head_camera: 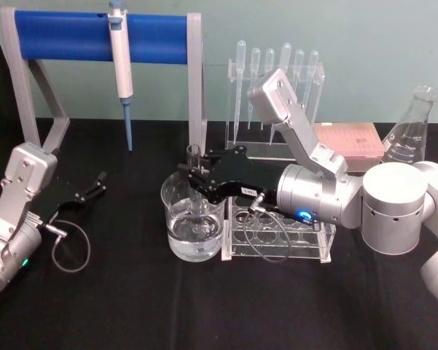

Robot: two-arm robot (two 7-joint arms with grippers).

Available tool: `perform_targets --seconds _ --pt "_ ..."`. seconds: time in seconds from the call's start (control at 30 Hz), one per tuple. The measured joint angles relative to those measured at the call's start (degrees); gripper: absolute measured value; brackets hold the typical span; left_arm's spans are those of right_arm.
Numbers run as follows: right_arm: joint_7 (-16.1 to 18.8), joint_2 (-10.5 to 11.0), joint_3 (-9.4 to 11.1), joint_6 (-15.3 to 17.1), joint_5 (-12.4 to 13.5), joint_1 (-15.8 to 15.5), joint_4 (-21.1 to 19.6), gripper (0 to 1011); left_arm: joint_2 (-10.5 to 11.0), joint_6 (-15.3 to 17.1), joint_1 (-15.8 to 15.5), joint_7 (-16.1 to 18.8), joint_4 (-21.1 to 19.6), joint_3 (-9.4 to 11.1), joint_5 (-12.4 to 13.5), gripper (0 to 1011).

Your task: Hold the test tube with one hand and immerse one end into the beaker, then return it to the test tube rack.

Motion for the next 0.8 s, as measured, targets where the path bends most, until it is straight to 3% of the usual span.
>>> perform_targets --seconds 0.43,0.8 --pt "0.6 -0.4 1.5 0.6 -1.2 -1.6 -0.6 225 0.0 0.0 0.0 0.0 0.0 0.0 0.0 1000" --pt "0.6 -0.4 1.4 0.5 -1.2 -1.5 -0.6 224 0.0 0.0 0.0 0.0 0.0 0.0 0.0 1000"
